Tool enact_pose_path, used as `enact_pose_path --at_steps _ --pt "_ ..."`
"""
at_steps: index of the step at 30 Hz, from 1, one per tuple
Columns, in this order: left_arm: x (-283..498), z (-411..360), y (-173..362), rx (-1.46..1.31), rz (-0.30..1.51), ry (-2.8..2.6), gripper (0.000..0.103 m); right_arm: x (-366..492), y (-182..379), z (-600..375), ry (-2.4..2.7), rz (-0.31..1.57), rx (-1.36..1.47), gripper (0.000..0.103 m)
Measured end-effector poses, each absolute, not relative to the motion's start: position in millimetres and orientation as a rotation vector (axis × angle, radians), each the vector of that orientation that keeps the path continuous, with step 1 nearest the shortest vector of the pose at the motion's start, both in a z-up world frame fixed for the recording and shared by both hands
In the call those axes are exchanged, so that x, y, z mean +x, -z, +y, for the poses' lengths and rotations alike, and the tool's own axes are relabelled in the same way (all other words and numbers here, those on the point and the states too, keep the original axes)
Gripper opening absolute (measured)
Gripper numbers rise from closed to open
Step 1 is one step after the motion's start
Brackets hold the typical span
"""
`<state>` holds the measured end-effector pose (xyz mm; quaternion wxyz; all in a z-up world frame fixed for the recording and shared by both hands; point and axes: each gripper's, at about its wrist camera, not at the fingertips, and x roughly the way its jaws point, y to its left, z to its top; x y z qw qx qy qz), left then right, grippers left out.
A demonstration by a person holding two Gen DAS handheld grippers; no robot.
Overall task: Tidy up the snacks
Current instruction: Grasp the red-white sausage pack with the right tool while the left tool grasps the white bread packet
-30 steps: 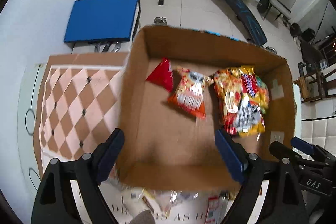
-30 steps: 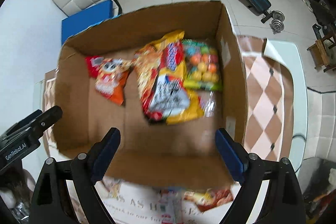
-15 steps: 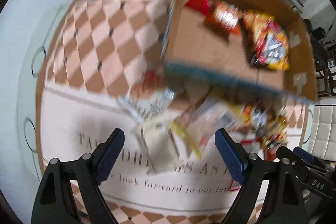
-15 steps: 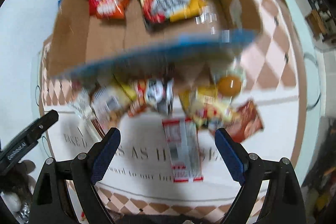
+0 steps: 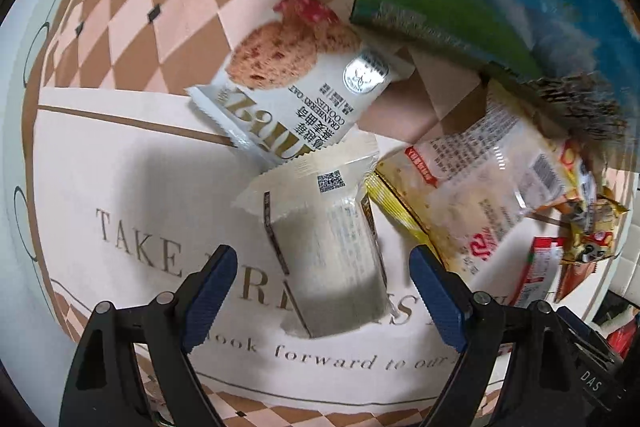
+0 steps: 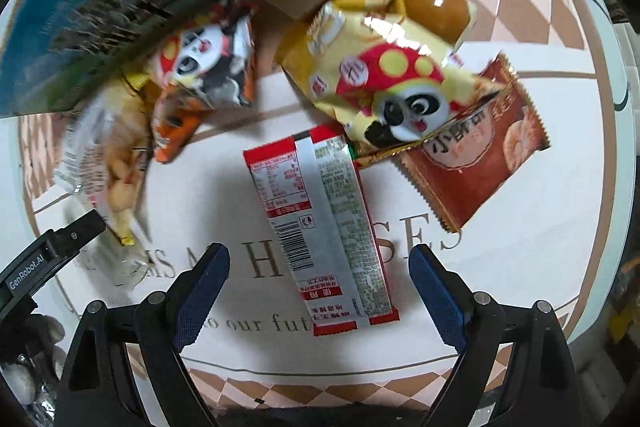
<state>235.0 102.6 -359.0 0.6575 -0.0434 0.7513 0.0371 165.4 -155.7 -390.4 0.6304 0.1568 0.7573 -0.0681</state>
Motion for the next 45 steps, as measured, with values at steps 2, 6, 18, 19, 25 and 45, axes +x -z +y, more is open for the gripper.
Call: enact_pose_path --at_steps 2,6,18,19,25,45 --pt "233 100 364 -0.070 1.688 -0.075 0.059 163 396 -154 0.178 1.732 0.353 0.093" --pt "223 97 366 -0.030 1.663 -0.040 0.055 158 412 -146 0.191 1.760 0.334 0.072" --pt "155 74 368 0.089 1.699 0.026 0.051 101 424 -119 0.109 1.846 0.348 0.057" --pt "150 73 368 0.097 1.693 0.026 0.052 96 425 -117 0.101 1.851 0.340 0.057" --pt "140 78 374 0.091 1.705 0.006 0.057 86 431 -102 0.096 1.861 0.297 0.066" --pt "138 72 368 0.041 1.679 0.013 0.058 81 411 -67 0.110 1.807 0.168 0.051"
